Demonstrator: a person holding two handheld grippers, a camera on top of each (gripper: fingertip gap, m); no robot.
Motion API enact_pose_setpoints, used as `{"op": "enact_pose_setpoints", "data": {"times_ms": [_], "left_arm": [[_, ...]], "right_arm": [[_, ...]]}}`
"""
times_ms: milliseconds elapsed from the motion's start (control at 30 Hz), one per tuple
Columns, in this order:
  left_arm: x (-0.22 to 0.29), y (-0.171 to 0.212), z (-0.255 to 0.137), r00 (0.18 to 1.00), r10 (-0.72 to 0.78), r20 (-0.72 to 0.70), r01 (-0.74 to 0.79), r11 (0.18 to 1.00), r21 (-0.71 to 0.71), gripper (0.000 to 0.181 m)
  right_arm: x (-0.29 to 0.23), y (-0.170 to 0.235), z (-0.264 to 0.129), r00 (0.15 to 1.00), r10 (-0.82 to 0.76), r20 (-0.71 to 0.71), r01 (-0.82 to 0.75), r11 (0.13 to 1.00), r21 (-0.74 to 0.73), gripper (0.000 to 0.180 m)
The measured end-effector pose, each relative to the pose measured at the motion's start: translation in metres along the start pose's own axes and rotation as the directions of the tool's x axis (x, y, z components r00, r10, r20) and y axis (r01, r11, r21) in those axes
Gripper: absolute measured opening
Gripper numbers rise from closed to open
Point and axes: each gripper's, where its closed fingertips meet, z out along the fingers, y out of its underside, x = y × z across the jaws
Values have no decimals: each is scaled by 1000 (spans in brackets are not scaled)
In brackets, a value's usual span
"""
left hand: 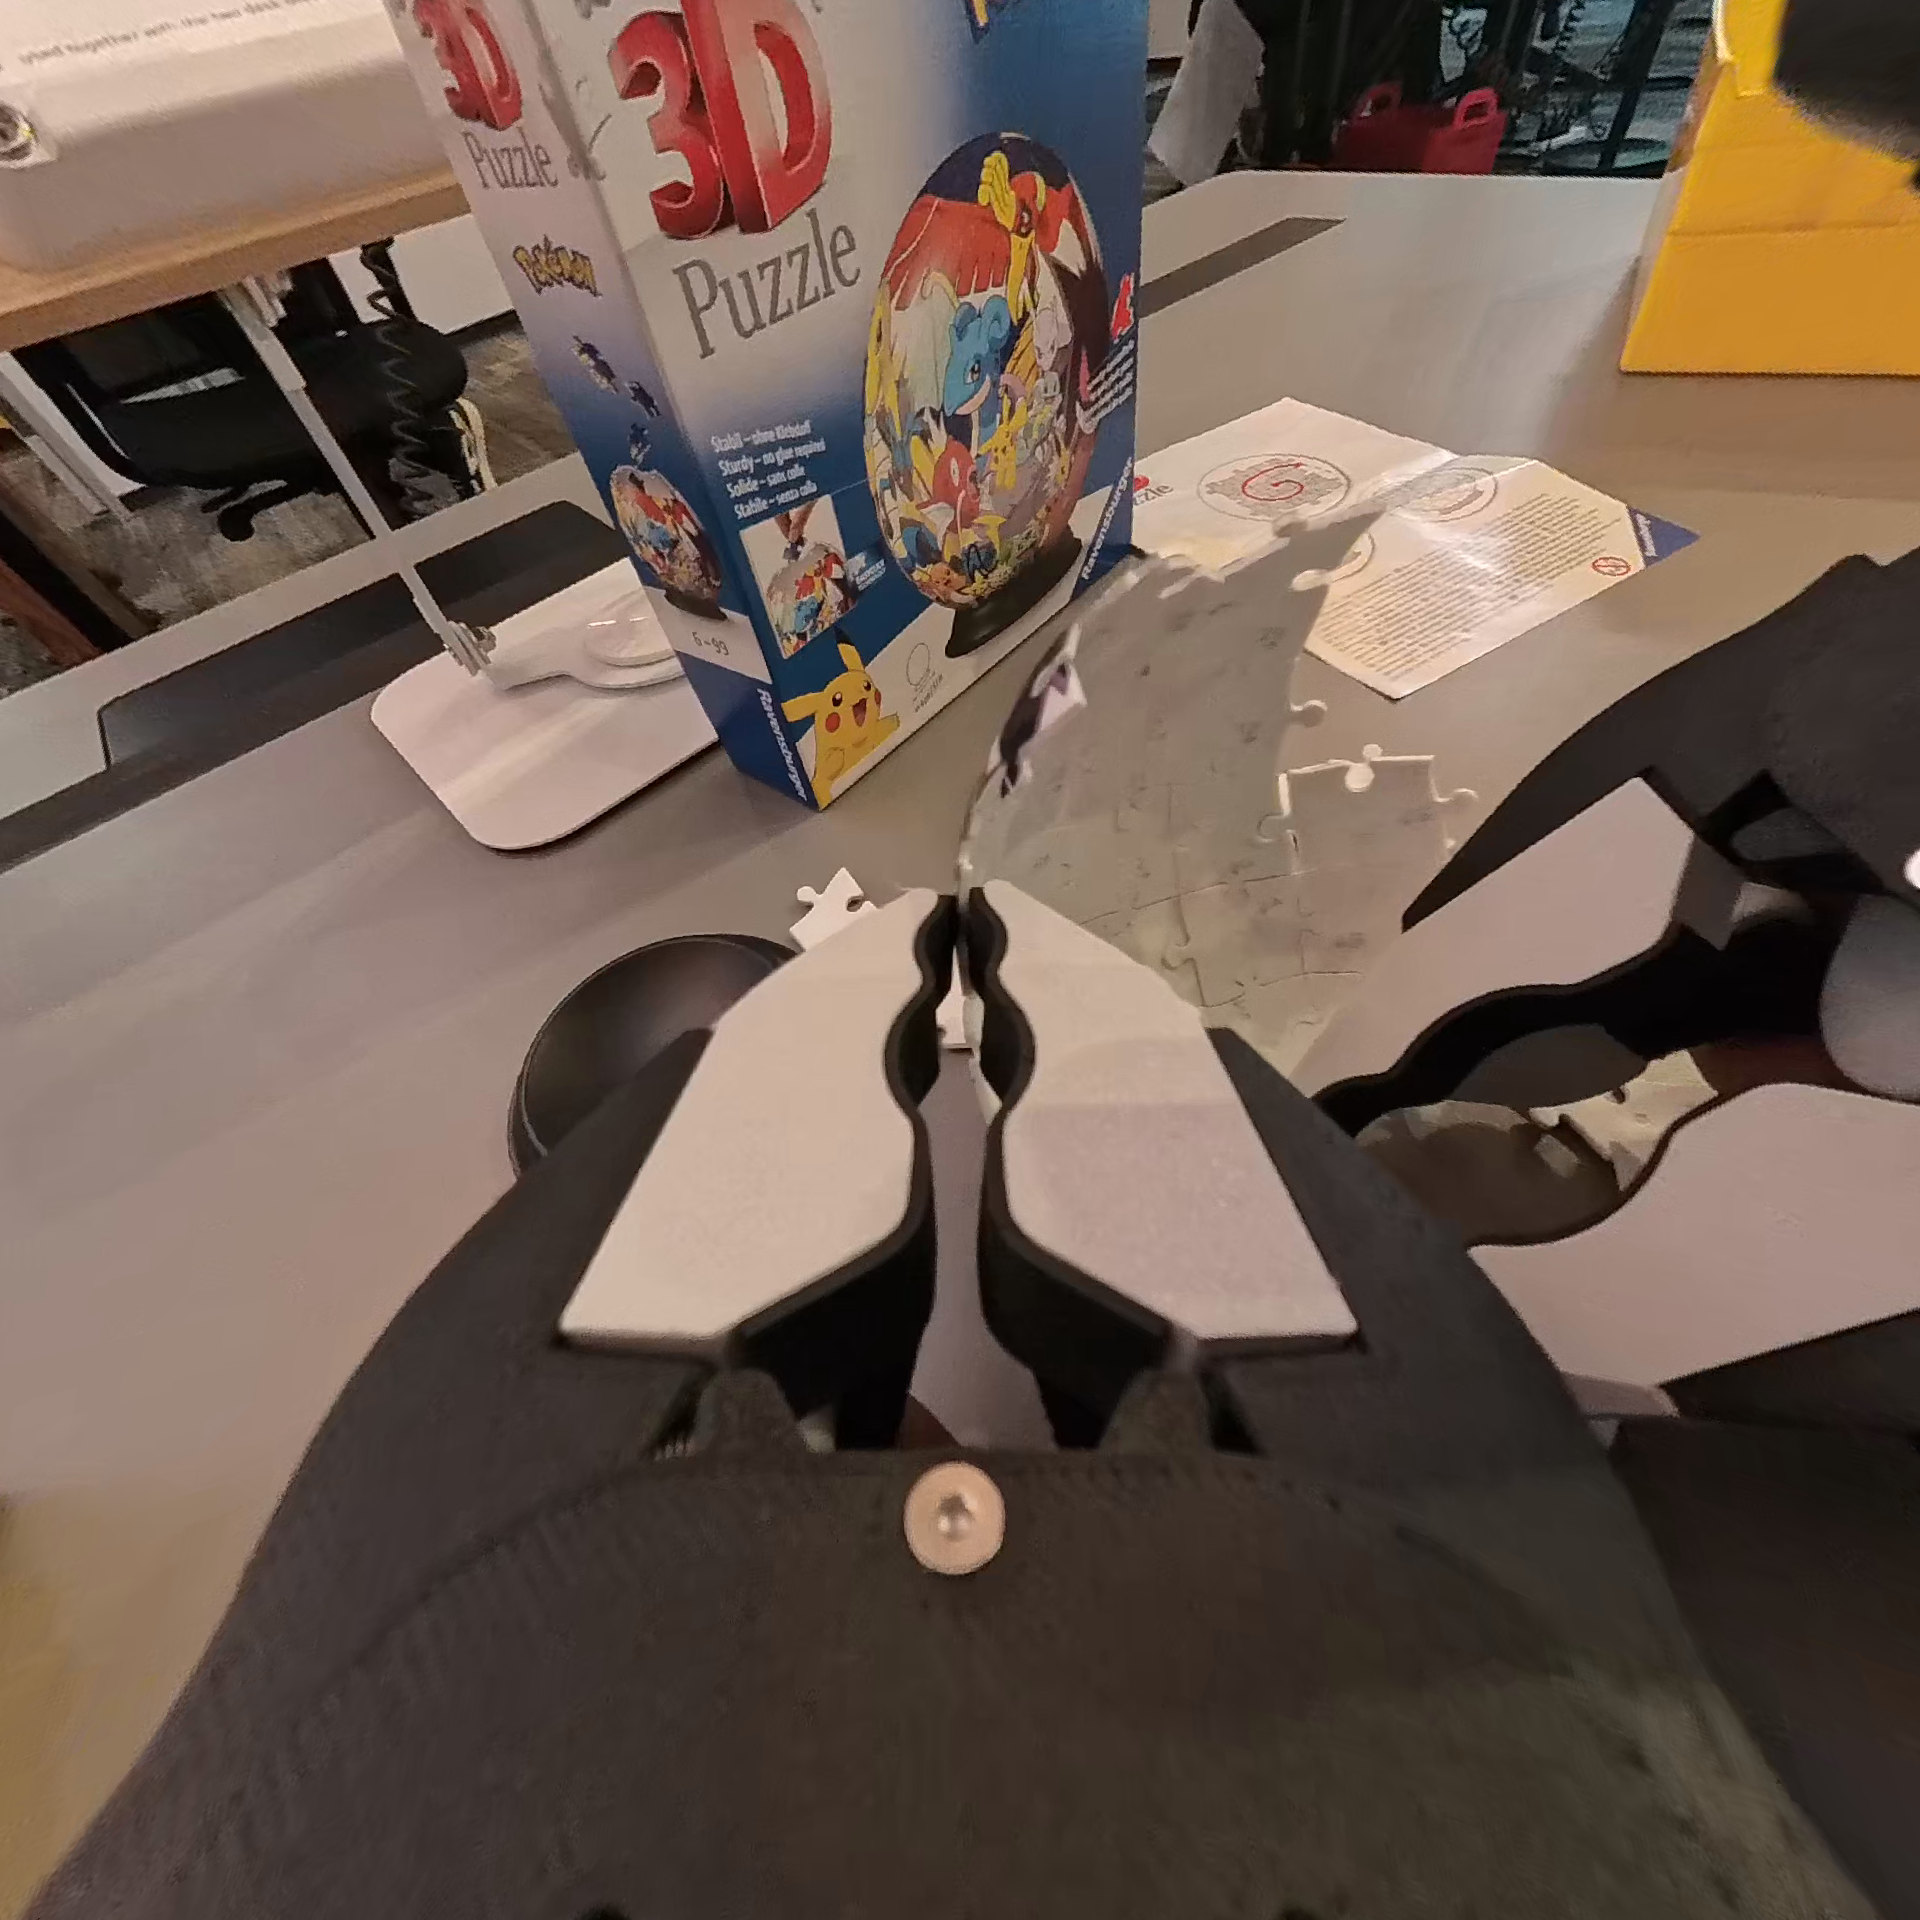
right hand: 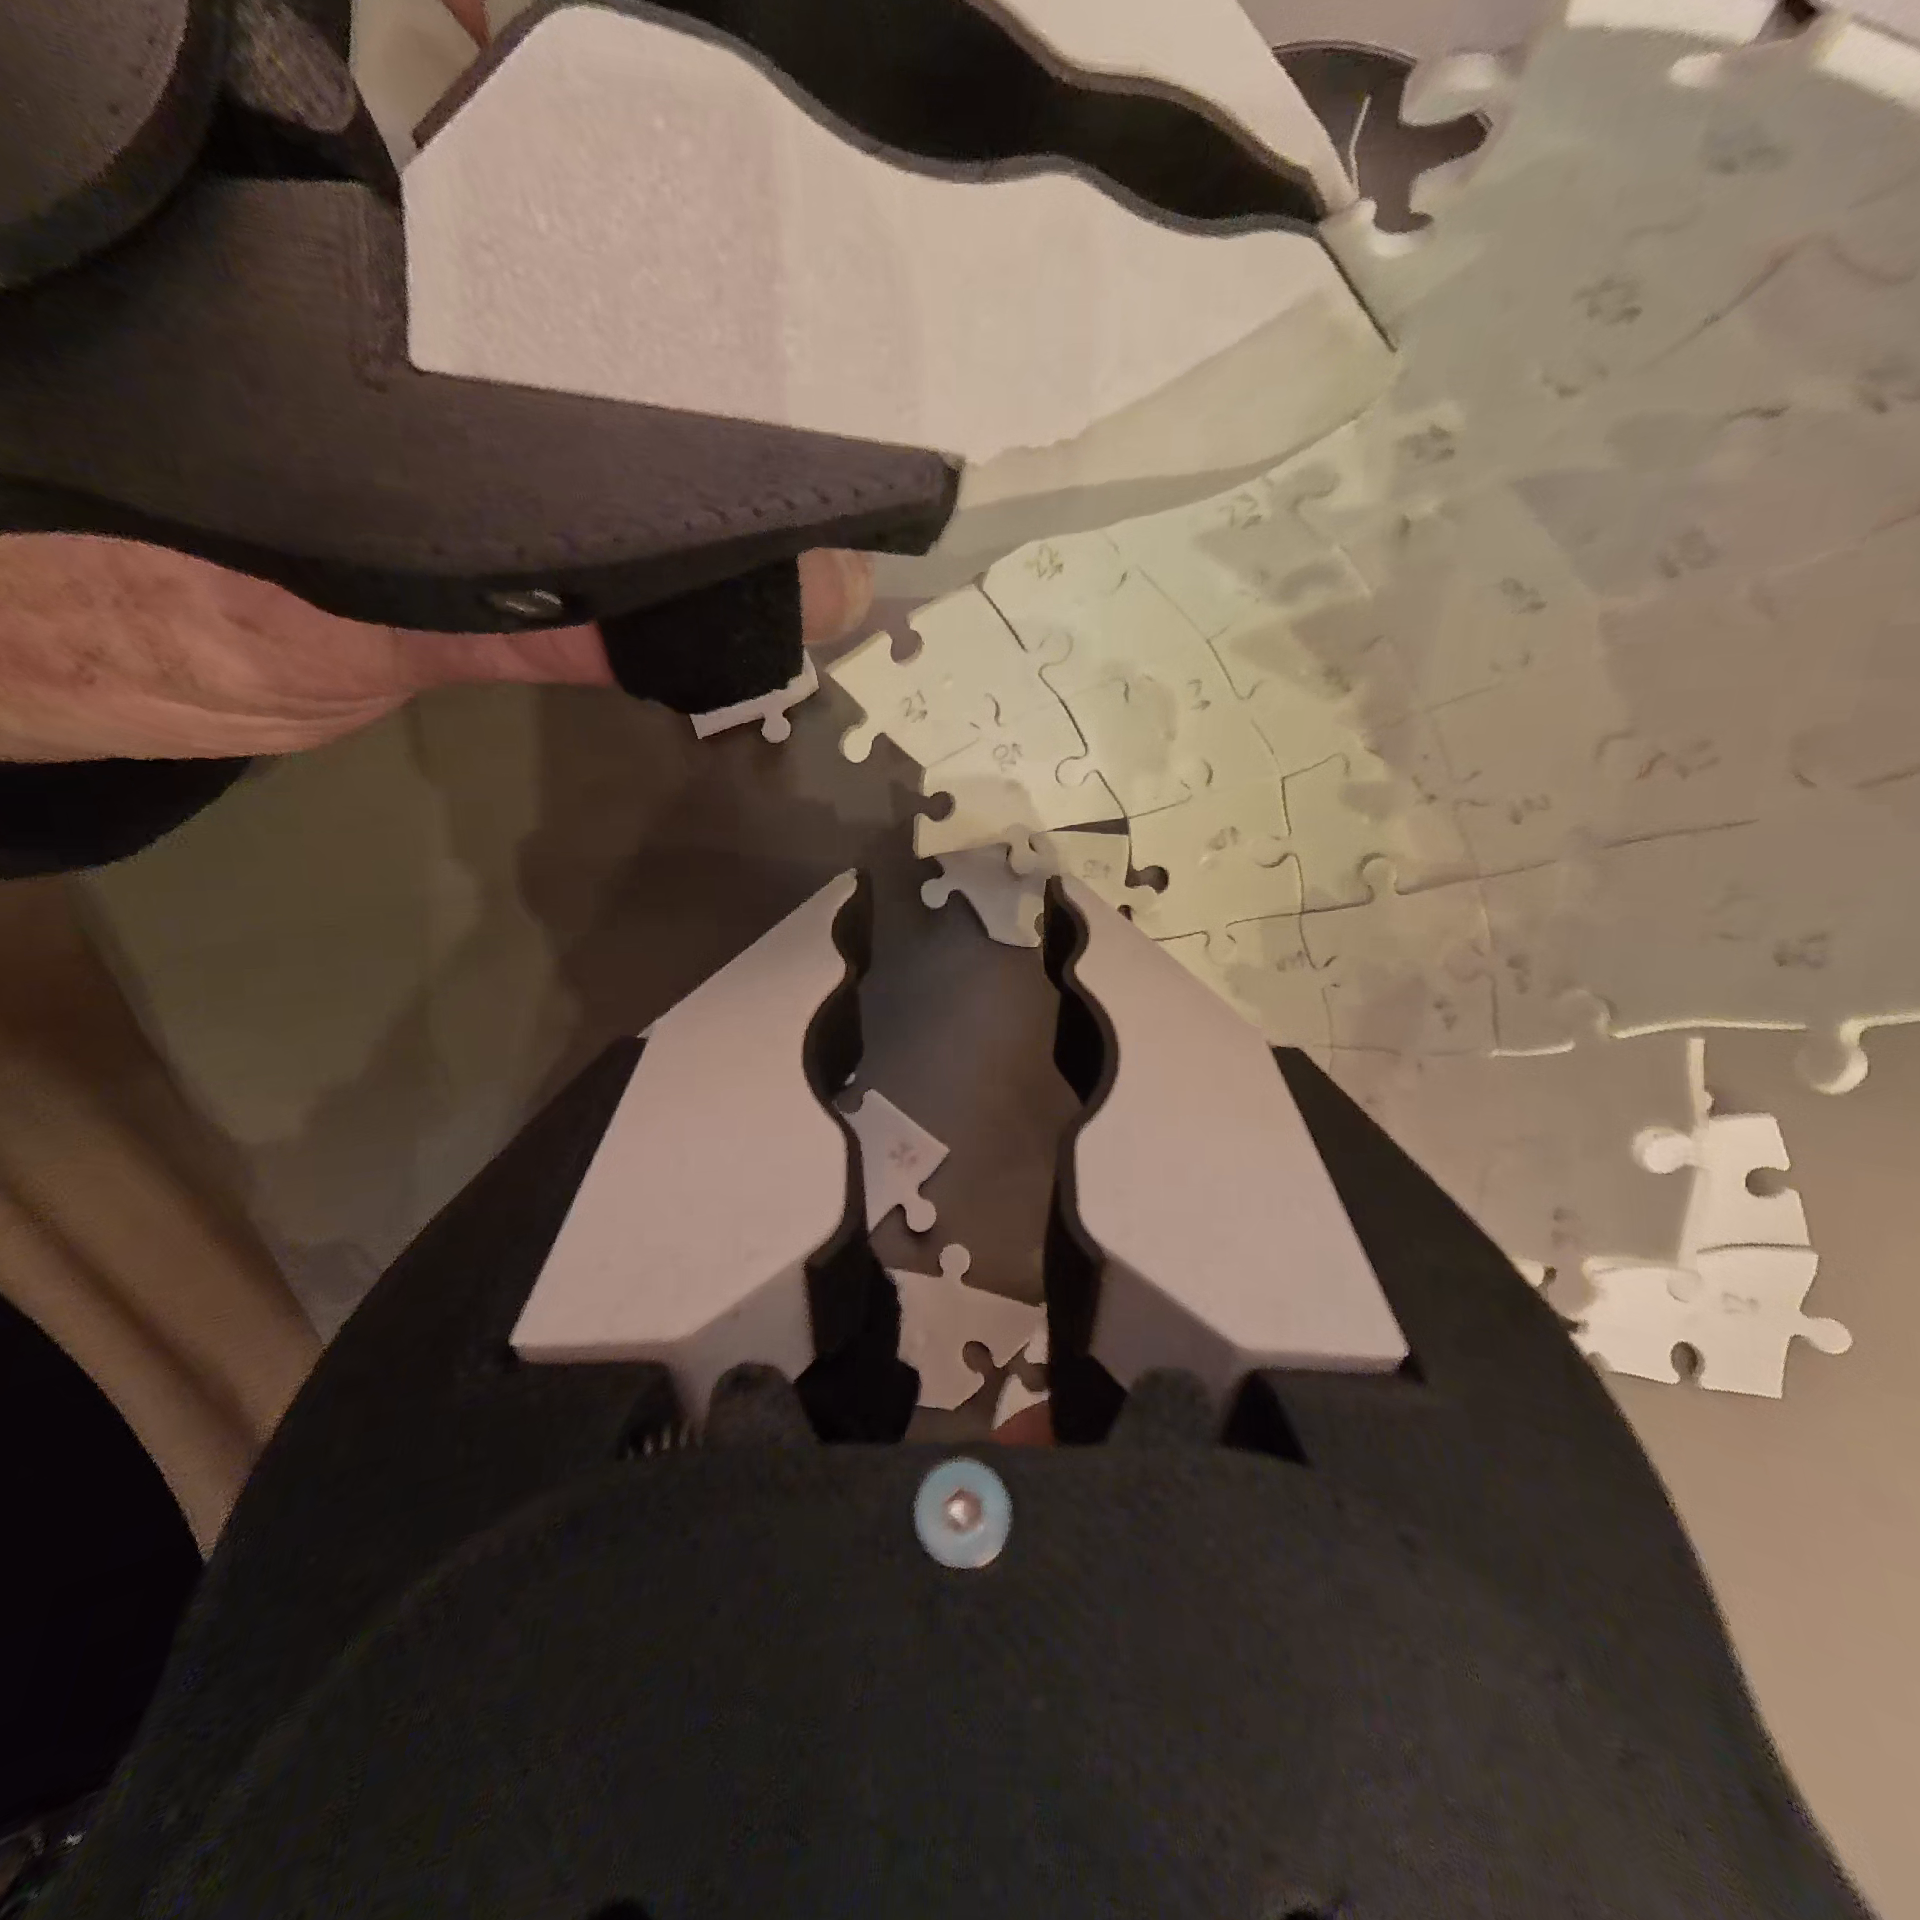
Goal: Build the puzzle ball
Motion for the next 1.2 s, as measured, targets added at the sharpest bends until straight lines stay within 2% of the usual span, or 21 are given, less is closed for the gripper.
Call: {"op": "enact_pose_setpoints", "data": {"times_ms": [433, 733, 1067, 1200], "left_arm": [[2, 2, 6, 995, 70, -70, -71, 997, -10, 2], [4, 2, 7, 993, 96, -74, -96, 995, -7, 2], [4, 3, 6, 992, 109, -68, -110, 994, -10, 3], [5, 3, 5, 991, 113, -66, -113, 994, -8, 3]], "right_arm": [[3, 0, -1, 1000, -18, 6, 18, 1000, -5, 30], [-6, -3, -1, 996, -79, 30, 79, 997, 10, 35], [-5, -1, 2, 994, -105, 17, 105, 994, -9, 30], [-4, 0, 3, 987, -160, -10, 160, 987, -22, 27]]}}
